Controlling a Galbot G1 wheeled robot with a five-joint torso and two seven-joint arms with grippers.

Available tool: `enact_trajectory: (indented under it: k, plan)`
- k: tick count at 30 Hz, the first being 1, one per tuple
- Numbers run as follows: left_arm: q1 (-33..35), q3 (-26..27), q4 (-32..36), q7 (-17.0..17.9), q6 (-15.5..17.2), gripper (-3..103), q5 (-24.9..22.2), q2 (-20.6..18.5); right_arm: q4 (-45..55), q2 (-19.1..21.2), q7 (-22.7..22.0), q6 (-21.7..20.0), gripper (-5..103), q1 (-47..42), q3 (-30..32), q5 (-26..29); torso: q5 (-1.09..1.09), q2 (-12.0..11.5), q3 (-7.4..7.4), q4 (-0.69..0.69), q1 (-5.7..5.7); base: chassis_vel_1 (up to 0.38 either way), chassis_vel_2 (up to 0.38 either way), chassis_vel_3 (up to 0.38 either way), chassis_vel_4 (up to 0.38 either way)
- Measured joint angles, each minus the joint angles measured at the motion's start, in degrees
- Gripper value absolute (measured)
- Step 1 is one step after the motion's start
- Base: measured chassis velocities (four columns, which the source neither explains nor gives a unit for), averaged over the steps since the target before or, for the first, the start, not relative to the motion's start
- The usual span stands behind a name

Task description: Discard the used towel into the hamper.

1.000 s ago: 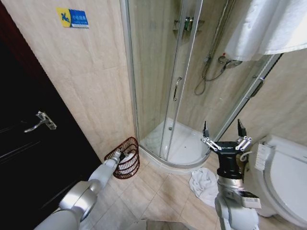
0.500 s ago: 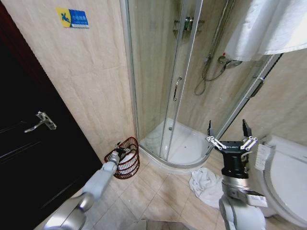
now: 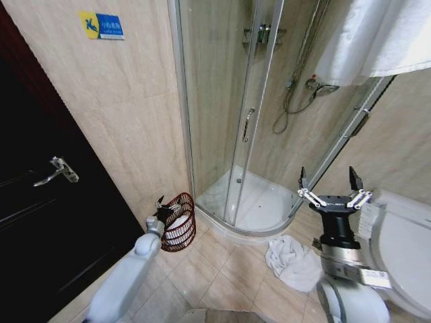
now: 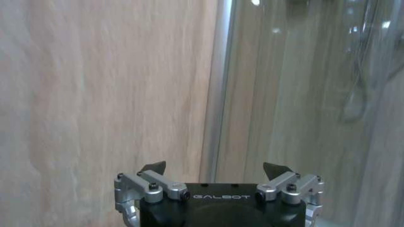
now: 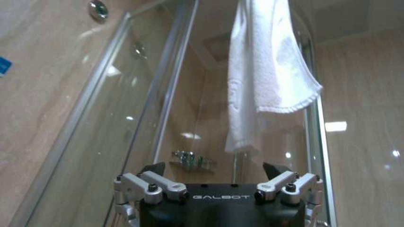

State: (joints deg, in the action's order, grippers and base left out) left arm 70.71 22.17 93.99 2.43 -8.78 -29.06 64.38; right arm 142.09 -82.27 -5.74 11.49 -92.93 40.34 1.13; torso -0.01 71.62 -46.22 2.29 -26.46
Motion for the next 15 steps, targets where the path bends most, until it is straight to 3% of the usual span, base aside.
enact_trajectory:
  k: [4,12,15]
  plan:
    - [7.4,7.1,12.6,0.0,2.7,100,-1.1,2.0,0.4,0.2,0.0,-1.0,100,0.1,-0.3,0.8,0.02,0.0,0.0,0.0,0.0,0.0,0.0,0.0,0.0]
    - [19.7,18.1,27.3,-0.7,6.3,100,0.4,7.2,0.4,-0.9,0.9,-2.0,100,2.6,-1.2,1.0,0.01,0.0,0.0,0.02,0.0,0.0,0.0,0.0,0.0]
    - [22.3,19.9,29.9,-1.1,6.4,100,0.6,8.0,0.6,-0.8,1.1,-2.1,100,2.7,-1.3,1.1,0.01,0.0,0.0,0.02,0.0,0.0,0.0,0.0,0.0]
